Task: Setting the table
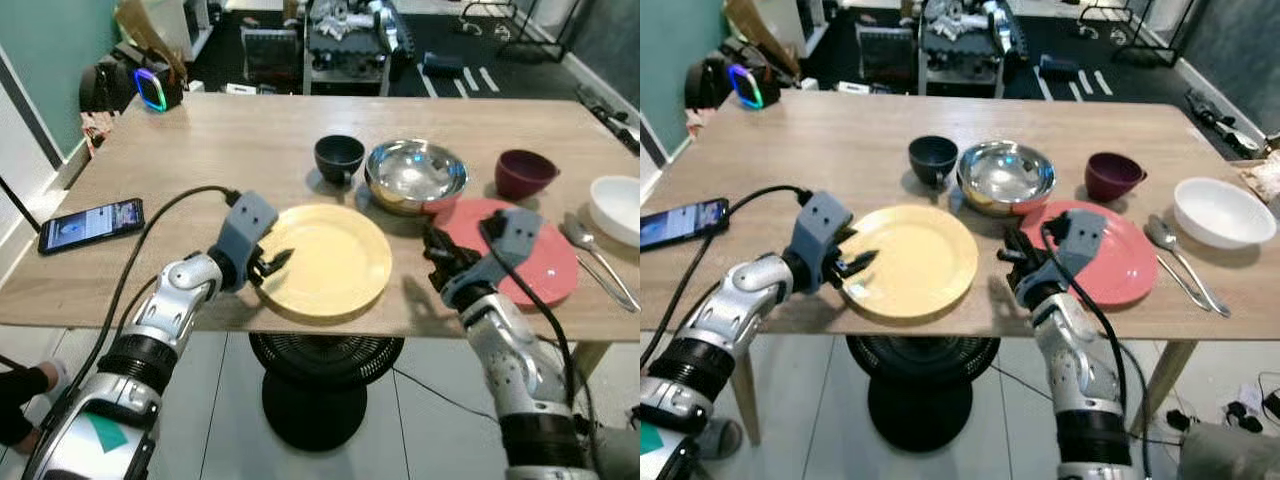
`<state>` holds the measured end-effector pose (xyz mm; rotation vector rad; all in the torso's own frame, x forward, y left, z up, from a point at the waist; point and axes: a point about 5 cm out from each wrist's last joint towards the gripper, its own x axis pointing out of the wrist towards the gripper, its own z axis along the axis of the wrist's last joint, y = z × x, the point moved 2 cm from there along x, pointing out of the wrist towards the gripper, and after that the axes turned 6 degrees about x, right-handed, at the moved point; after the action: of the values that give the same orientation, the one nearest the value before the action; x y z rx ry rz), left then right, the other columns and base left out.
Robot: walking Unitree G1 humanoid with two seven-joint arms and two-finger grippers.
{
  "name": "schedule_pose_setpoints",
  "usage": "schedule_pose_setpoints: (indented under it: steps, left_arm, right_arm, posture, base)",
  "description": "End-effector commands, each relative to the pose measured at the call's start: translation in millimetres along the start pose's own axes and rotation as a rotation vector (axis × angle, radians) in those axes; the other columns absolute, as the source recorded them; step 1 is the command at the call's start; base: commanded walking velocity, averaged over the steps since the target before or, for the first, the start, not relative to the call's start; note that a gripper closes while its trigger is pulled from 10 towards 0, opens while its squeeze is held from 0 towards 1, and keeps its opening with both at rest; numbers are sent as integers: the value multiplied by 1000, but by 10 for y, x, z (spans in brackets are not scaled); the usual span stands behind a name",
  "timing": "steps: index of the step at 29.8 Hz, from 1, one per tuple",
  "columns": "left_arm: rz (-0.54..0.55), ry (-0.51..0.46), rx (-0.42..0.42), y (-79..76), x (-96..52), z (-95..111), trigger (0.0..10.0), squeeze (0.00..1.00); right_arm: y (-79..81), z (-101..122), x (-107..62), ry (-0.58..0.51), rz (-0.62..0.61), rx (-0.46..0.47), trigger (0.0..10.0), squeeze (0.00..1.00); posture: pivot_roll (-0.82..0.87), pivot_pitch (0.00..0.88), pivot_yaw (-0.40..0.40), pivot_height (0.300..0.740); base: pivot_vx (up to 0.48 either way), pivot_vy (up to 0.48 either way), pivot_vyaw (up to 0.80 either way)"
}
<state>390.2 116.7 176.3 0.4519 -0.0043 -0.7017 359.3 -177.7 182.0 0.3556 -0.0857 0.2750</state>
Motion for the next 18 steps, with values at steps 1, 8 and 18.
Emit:
schedule_pose_setpoints:
  steps: [1, 8, 18]
  left_arm:
    - [-43, 15, -14, -28, -48, -95, 10000, 0]
    - [-78, -11, -40, 55, -244, -104, 10000, 0]
    - [-118, 37, -75, 144, -549, -353, 10000, 0]
  right_arm:
    - [-29, -81, -41, 47, 28, -52, 10000, 0]
    - [-85, -43, -106, 81, 66, -114, 10000, 0]
    - [-46, -159, -40, 100, 55, 27, 10000, 0]
  posture:
    - [-68, 80, 108, 740]
    - [-52, 85, 105, 740]
    - [-47, 99, 101, 740]
  base:
    - [0, 0, 0]
    - [0, 0, 0]
    - [0, 0, 0]
